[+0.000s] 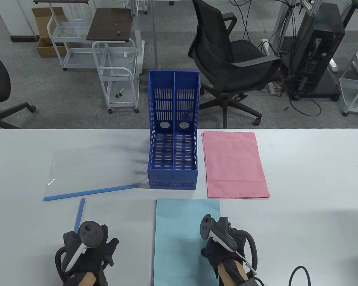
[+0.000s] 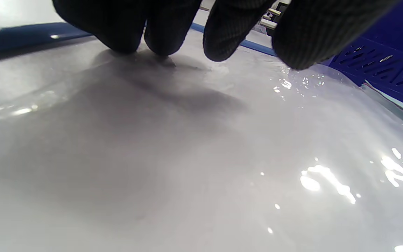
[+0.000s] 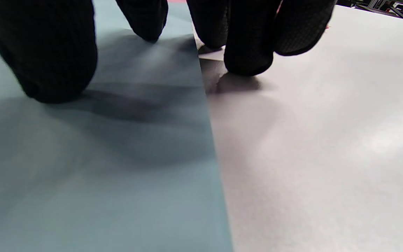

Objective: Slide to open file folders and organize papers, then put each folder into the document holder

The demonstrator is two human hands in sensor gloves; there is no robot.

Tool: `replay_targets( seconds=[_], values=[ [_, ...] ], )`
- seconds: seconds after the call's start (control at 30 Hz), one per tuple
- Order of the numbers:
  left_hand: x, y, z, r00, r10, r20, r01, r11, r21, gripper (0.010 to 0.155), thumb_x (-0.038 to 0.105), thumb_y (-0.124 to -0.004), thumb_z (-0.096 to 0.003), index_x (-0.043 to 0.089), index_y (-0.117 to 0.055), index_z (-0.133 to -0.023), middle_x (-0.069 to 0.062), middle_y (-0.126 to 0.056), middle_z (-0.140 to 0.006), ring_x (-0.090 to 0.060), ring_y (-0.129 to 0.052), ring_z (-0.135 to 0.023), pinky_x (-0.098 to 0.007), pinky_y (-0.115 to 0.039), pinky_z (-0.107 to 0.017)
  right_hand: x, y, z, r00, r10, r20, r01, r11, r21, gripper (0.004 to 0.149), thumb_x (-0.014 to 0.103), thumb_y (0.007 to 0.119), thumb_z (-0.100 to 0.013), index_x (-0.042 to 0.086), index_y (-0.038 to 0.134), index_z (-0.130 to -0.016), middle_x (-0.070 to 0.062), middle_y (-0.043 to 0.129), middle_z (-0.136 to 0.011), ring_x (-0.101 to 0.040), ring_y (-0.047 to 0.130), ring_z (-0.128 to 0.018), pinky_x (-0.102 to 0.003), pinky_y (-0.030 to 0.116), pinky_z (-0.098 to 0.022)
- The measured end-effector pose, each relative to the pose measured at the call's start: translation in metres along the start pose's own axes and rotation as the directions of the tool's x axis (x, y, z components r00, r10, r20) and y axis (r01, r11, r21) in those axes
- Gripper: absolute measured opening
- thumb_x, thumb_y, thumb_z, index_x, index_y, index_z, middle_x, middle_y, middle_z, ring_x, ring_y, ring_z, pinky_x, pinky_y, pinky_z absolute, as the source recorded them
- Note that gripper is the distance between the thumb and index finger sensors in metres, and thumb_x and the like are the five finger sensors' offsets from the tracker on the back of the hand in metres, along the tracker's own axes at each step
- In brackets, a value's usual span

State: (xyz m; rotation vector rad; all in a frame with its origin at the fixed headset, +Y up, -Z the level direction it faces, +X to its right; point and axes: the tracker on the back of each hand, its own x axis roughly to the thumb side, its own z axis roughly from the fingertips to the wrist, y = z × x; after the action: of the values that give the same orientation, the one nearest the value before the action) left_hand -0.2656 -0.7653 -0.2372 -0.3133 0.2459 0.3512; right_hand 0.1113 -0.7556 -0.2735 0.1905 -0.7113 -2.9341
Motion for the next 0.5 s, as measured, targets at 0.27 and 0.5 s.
replay_targets(
  seconds=[0.27,0.5],
  values=[
    [-0.0006,0.0018,-0.0014,1.000,0.004,0.007,-0.004,1.000,-0.026,0.073,0.051,-0.087,-0.0420,0.020,-0.075,-0.107,-0.024,-0.073,-0.109,-0.054,-0.075,-0.096,-0.066,-0.065,-0.069,0.0018,0.0001,0.0001,1.000,0.010,0.007,-0.010,1.000,0.005,0.087,0.057,0.086,-0.035,0.033,0.044,-0.107,-0.016,0.044,-0.116,-0.045,0.068,-0.091,-0.061,0.059,-0.070],
    [0.0033,0.0011,-0.0017,1.000,-0.018,0.018,0.018,0.999,-0.037,0.074,0.050,-0.089,-0.0414,0.020,-0.073,-0.107,-0.023,-0.072,-0.110,-0.051,-0.076,-0.096,-0.064,-0.067,-0.069,0.0028,0.0009,-0.0003,1.000,0.010,0.010,-0.010,1.000,0.008,0.087,0.056,0.086,-0.035,0.032,0.043,-0.107,-0.016,0.043,-0.116,-0.045,0.067,-0.091,-0.061,0.058,-0.070]
  ],
)
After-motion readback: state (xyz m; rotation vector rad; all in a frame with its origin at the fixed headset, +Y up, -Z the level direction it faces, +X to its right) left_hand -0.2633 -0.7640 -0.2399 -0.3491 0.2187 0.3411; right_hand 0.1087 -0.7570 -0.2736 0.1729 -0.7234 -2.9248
